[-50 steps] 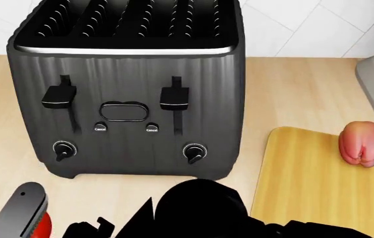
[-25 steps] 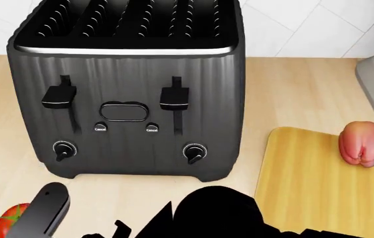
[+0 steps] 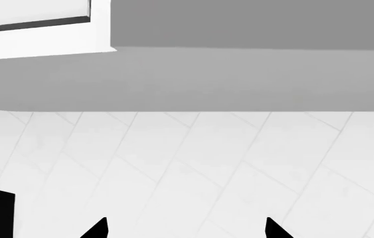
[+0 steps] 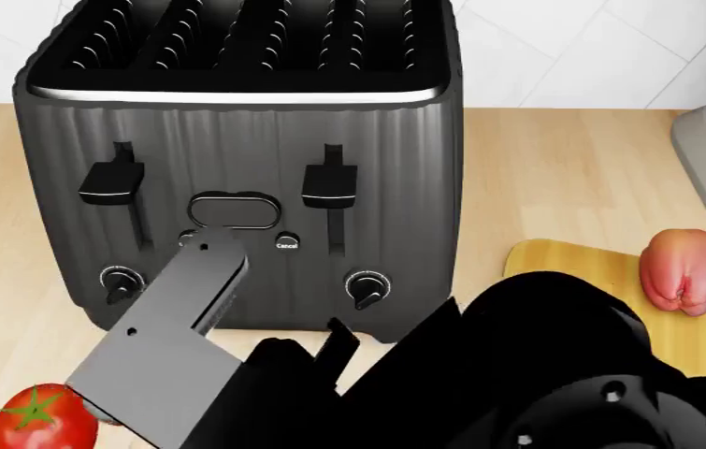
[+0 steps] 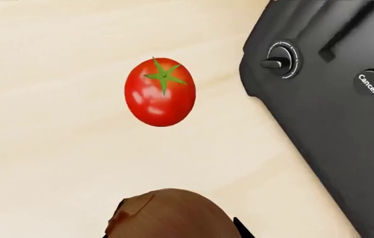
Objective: Place the avocado, onion, tomato and bell pepper on the cutting board.
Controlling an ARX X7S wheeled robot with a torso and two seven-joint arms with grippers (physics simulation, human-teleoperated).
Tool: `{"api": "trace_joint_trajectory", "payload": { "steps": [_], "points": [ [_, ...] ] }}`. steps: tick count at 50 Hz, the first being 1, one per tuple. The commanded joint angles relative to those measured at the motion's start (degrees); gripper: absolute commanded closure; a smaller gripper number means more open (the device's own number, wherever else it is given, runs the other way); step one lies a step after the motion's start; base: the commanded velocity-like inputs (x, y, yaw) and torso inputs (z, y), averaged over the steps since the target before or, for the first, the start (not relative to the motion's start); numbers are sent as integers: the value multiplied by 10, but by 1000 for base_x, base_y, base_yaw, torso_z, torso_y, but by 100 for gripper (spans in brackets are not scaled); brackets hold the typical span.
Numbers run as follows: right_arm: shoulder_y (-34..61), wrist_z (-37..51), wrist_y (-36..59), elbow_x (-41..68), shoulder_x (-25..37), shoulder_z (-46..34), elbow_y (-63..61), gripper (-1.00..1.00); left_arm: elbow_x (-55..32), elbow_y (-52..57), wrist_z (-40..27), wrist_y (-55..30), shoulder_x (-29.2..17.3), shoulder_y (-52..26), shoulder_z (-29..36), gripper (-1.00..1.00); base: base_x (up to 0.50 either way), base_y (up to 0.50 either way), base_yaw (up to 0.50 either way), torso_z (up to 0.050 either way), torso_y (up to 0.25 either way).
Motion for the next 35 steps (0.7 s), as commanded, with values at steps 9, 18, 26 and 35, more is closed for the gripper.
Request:
{"api": "trace_joint_trajectory", "payload": {
  "steps": [9,18,26,35],
  "points": [
    [27,65,-18,59,140,21,-37,100,-4,4,-3,-8,0,-12,3,-100,0,0,0,0,0],
    [26,69,-27,53,195,42,-42,100,-6,3,-4,-7,5,-17,6,-100,0,0,0,0,0],
    [17,58,-31,38,252,66,-41,100,-8,10,-5,-9,3,-11,5,-100,0,0,0,0,0],
    [17,54,-27,31,299,75,-29,100,-8,7,-5,-9,4,-19,11,-100,0,0,0,0,0]
  ]
}}
